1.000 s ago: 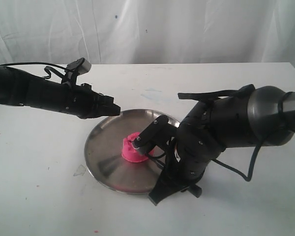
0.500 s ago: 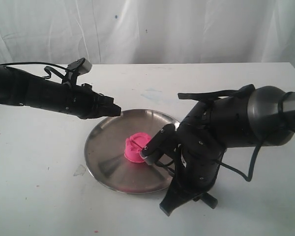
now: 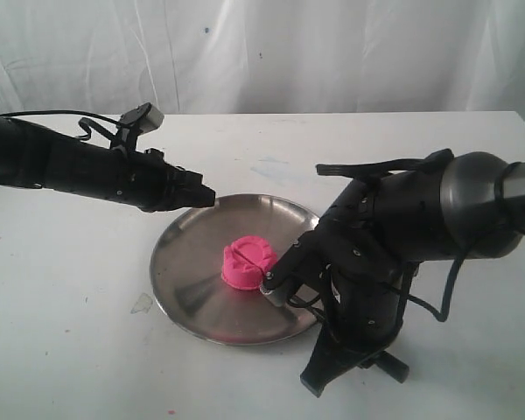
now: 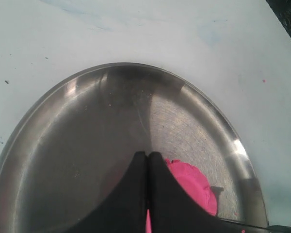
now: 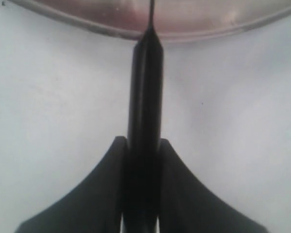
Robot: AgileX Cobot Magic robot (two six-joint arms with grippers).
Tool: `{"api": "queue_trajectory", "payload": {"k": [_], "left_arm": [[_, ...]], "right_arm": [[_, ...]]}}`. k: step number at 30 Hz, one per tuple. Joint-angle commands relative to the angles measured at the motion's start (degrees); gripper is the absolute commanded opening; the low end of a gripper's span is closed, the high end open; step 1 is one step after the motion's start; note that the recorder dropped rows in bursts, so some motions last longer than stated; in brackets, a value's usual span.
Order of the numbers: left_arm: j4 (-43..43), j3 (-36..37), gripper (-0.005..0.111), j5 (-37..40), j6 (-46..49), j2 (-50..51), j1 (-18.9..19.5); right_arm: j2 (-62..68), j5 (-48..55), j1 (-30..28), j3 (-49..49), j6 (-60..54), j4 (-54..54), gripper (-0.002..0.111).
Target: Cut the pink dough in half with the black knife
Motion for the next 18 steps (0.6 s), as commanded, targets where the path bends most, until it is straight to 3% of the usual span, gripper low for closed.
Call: {"api": "queue_trajectory", "payload": {"k": [1, 18], "left_arm": [[-0.23, 0.01, 0.0, 1.19, -0.23, -0.73, 0.19], [-0.23, 0.01, 0.0, 1.19, -0.23, -0.73, 0.19]], "right_arm": [[-0.45, 0.76, -0.14, -1.58, -1.04, -0.21, 0.0], [5.41, -0.87, -0.14, -8.97, -3.98, 0.09, 0.0]]}}
